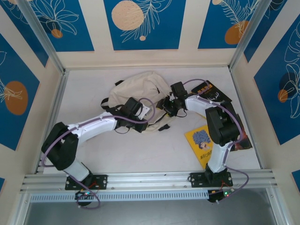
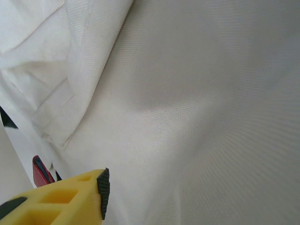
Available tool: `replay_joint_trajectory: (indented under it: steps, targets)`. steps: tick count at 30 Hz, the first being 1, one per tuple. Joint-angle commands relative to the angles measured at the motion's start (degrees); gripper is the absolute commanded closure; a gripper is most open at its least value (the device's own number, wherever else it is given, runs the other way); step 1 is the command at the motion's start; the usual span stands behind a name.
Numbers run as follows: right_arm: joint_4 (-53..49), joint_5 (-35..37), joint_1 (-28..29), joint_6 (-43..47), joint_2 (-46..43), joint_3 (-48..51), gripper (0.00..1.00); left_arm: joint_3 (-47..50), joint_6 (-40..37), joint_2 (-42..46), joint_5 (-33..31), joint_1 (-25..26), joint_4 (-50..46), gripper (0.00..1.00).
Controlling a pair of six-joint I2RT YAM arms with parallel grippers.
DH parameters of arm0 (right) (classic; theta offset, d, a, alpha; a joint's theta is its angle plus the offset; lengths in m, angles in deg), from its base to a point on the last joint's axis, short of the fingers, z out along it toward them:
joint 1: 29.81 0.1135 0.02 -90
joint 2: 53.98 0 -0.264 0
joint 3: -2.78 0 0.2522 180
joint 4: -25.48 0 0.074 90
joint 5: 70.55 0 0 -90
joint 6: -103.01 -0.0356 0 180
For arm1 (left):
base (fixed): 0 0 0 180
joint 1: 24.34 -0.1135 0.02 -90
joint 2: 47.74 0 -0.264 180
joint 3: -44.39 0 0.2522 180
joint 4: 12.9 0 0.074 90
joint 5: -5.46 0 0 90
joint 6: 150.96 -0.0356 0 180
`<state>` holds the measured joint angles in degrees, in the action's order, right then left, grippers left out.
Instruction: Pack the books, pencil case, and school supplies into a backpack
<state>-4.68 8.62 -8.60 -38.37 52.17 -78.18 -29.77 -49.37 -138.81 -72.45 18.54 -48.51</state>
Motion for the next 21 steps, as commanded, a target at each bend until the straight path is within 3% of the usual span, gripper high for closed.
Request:
replay_joint_trajectory:
  steps: [1, 7, 14, 18, 21]
  targets:
    - [-4.16, 0.72, -1.36, 2.11, -5.14, 1.99, 0.44, -3.11, 0.27, -2.09, 2.11, 1.07, 1.92, 1.00]
    - [-6.49, 0.22, -1.50, -1.63, -12.41, 8.79, 0.38, -4.80, 0.72, -3.10, -3.67, 1.07, 0.94, 1.00]
    - [-1.63, -1.49, 1.57, -9.49, -15.07, 13.57, 0.39, -5.42, 0.71, -3.68, -4.84, 1.07, 0.59, 1.00]
    - [0.17, -1.47, 2.25, -11.95, -12.75, 13.41, 0.45, -5.80, 0.32, -3.64, -5.73, 1.08, -0.27, 1.00]
    - [-0.05, -0.33, 2.35, -12.52, -11.41, 13.15, 0.57, -5.79, -0.68, -3.35, -6.90, 1.07, -1.29, 1.00]
